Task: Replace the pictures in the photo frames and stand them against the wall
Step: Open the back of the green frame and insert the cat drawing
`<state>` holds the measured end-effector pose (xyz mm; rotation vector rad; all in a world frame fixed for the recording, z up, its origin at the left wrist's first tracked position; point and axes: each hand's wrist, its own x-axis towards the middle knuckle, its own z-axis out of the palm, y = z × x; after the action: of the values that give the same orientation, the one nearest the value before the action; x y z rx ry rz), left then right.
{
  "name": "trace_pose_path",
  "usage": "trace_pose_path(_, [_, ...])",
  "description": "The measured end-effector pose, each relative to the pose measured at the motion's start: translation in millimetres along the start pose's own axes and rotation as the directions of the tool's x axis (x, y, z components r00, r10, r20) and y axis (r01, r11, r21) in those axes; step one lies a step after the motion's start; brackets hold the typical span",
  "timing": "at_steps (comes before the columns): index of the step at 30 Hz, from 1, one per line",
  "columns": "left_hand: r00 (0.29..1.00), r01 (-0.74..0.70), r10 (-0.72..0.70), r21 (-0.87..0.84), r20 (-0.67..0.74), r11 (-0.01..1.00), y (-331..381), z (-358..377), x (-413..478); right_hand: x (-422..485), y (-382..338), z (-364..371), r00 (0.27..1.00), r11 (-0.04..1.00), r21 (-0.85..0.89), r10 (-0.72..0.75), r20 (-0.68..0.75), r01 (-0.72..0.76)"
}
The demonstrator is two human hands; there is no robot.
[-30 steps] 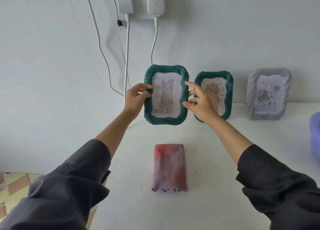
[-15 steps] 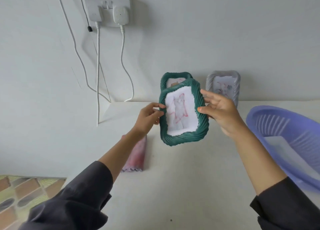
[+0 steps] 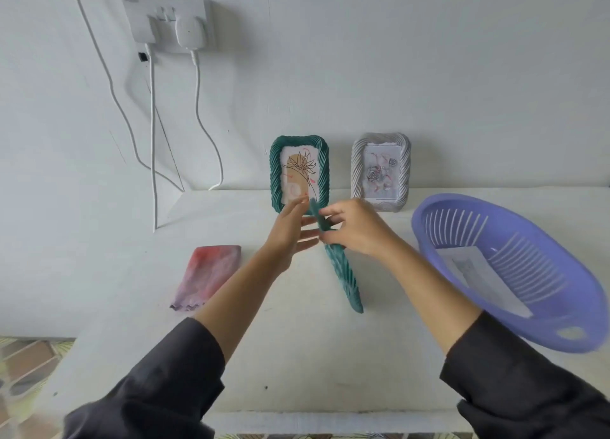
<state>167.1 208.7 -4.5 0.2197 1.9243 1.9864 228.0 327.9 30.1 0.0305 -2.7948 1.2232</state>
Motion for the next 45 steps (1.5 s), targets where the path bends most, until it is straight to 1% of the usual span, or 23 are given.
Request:
trace_pose_path(2, [0.999,0.008,-0.009,-0.024,-0.033,1.0,0,2,1,-2,0,3,0.998,0.996,0.09,-0.031,0.055,0.026])
trace_pose_path(3, [0.998,0.011,-0.012,-0.012,-0.065,1.0,-3,1,2,-3,2,2,0.999,0.993,0.117,-0.017,0.034,0.013])
trace_pose_path(4, [0.994,0.015,-0.013,0.013,-0.107,1.0,-8,-1,4,-4,8,-1,1.0,0.994,0.105,-0.002,-0.025,0.005])
trace_pose_path(6, [0.985,0.022,-0.01,0.067,-0.174,0.997,-18,-6,8,-7,24,-5,0.989,1.0,0.028,0.006,-0.149,-0.002])
trace_pose_path(8, [0.983,0.002,0.023,0.134,-0.182,0.991,-27,-6,9,-10,35,-6,0.989,0.999,0.033,0.007,-0.147,-0.002])
trace_pose_path(10, [0.981,-0.024,0.063,0.206,-0.186,0.978,-32,-3,7,-11,39,1,0.995,0.985,0.169,-0.016,-0.099,0.033])
trace_pose_path(12, [0.979,-0.035,0.083,0.246,-0.186,0.969,-40,-3,9,-13,44,10,0.997,0.925,0.378,-0.003,-0.074,0.031])
trace_pose_path(13, [0.978,-0.02,0.075,0.274,-0.192,0.961,-44,-4,11,-13,49,14,0.997,0.907,0.421,0.017,-0.07,0.014])
trace_pose_path(14, [0.977,0.012,0.053,0.304,-0.207,0.953,-49,-5,13,-13,56,18,0.998,0.91,0.414,0.034,-0.057,-0.007])
trace_pose_path(16, [0.97,0.062,0.028,0.357,-0.242,0.932,-58,-7,16,-15,71,26,0.998,0.942,0.331,0.057,0.002,-0.055])
trace_pose_path(18, [0.966,0.071,0.045,0.427,-0.256,0.902,-67,-9,17,-17,83,36,0.996,0.986,0.155,0.056,0.068,-0.066])
trace_pose_path(20, [0.962,0.081,0.063,0.499,-0.264,0.863,-74,-9,18,-21,94,45,0.994,0.999,0.0,0.035,0.103,-0.036])
trace_pose_path(24, [0.961,0.081,0.1,0.61,-0.256,0.789,-82,-11,16,-26,105,53,0.993,0.993,-0.109,-0.022,0.113,0.034])
trace_pose_path(26, [0.964,0.075,0.115,0.655,-0.241,0.752,-84,-11,15,-27,107,53,0.994,0.99,-0.135,-0.034,0.106,0.048])
trace_pose_path(29, [0.965,0.104,0.118,0.757,-0.233,0.645,-81,-12,19,-25,107,52,0.991,0.991,-0.119,-0.048,0.123,0.063])
trace_pose_path(31, [0.966,0.132,0.109,0.81,-0.234,0.571,-76,-13,21,-20,108,47,0.992,0.998,-0.042,-0.031,0.126,0.037])
trace_pose_path(32, [0.965,0.137,0.111,0.821,-0.237,0.555,-73,-15,22,-16,108,44,0.996,1.0,0.013,-0.011,0.086,0.01])
trace_pose_path(34, [0.965,0.108,0.141,0.822,-0.222,0.56,-68,-21,27,-4,112,38,0.995,0.998,0.056,0.044,-0.085,-0.039])
trace_pose_path(36, [0.97,0.057,0.161,0.815,-0.182,0.577,-64,-27,37,12,119,34,0.967,0.993,-0.014,0.11,-0.231,-0.117])
trace_pose_path(37, [0.974,0.035,0.16,0.807,-0.159,0.59,-63,-29,42,19,123,33,0.957,0.987,-0.049,0.138,-0.255,-0.156])
trace_pose_path(40, [0.984,-0.007,0.141,0.778,-0.105,0.629,-59,-32,50,37,133,37,0.962,0.976,-0.094,0.172,-0.211,-0.195])
trace_pose_path(42, [0.988,-0.028,0.132,0.765,-0.075,0.644,-59,-34,54,44,136,39,0.971,0.976,-0.114,0.163,-0.177,-0.185])
trace_pose_path(45, [0.991,-0.037,0.121,0.752,-0.057,0.658,-63,-38,59,50,138,38,0.975,0.979,-0.122,0.142,-0.172,-0.164])
